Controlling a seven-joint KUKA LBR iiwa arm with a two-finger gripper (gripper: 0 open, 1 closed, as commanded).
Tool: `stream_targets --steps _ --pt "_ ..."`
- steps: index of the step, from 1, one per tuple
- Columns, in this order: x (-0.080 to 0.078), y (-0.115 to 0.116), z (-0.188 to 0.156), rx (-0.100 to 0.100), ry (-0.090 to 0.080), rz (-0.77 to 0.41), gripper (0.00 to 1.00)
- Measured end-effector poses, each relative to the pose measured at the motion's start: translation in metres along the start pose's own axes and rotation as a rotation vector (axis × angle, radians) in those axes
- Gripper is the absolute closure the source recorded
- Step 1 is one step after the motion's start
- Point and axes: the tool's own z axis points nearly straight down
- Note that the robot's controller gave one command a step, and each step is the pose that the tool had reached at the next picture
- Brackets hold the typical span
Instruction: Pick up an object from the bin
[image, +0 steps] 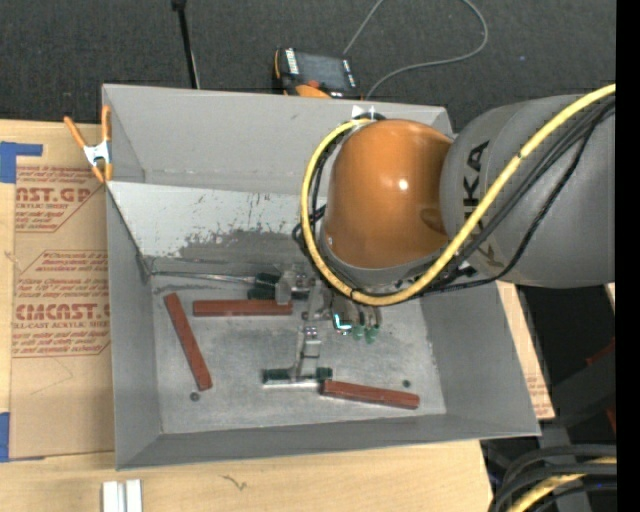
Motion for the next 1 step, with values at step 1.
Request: stream_targets --steps 1 --pt "-0.0006 -0.0273 0.1623 0.001 0.001 0.025 0.0"
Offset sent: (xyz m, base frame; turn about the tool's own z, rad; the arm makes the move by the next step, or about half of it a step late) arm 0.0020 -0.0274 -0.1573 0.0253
